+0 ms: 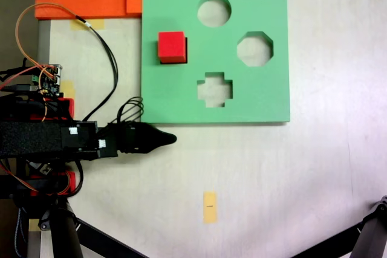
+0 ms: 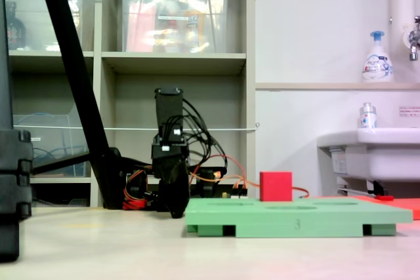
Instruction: Put the square block into the corresponding hole
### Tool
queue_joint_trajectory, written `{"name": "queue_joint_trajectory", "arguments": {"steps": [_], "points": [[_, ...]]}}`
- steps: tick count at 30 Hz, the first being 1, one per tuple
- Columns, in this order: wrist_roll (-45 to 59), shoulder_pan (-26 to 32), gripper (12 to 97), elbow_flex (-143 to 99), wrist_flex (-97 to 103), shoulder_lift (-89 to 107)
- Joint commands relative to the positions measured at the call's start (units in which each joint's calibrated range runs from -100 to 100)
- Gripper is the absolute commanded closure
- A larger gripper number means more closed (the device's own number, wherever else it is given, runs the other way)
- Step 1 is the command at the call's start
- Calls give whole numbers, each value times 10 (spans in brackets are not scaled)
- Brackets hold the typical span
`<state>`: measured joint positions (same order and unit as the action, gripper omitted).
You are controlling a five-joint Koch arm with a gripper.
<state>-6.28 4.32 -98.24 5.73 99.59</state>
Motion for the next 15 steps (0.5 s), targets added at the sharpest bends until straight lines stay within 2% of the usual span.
{"name": "queue_joint_trajectory", "arguments": {"steps": [1,15], "points": [[1,-5,601,-18,-48,4],[1,-6,603,-18,-41,4]]}}
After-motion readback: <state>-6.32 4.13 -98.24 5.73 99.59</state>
